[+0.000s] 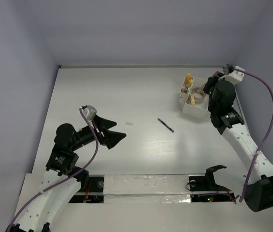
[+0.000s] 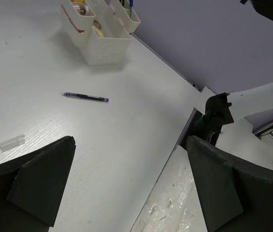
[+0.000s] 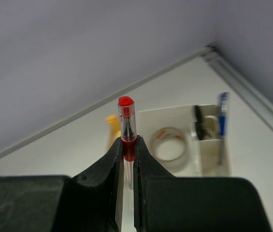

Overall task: Sort the stationery into containers
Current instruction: Place the pen in the storage box.

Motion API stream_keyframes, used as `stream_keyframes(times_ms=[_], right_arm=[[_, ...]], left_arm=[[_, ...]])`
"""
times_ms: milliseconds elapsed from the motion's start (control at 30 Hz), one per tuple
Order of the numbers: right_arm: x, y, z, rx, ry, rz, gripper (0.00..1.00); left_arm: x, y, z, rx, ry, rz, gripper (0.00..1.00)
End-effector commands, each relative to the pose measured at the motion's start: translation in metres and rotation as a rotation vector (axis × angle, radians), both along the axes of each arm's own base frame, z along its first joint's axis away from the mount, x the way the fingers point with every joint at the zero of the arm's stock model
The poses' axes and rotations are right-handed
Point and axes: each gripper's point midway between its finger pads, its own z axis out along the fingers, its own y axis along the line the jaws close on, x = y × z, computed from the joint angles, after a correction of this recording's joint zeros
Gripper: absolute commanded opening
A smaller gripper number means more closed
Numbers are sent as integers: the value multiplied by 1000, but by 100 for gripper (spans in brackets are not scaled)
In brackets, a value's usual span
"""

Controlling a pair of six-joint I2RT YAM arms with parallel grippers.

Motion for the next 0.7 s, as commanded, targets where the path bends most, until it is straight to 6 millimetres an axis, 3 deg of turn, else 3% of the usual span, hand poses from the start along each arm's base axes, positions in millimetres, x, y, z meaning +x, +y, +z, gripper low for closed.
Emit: stream_keyframes(times_ms=[0,167,300,567,667], right_arm=[[-6,-51,-12,-46,49,-215,0],[-2,-86,-8,-169,60,-356,0],[13,-109,-26,-244,154,-434,0],[35,-121,-70,-332,285,-458,0],[40,-117,-81,-314,285,-430,0]], left_arm=[[-7,1,17,-14,-82,5,99],[-26,-2,29,-36,-128,-28,99],[-31,2,39,-58,-166,-7,99],[-37,4,41,-62,-172,5,99],[-36,5,40,-60,-170,13,99]])
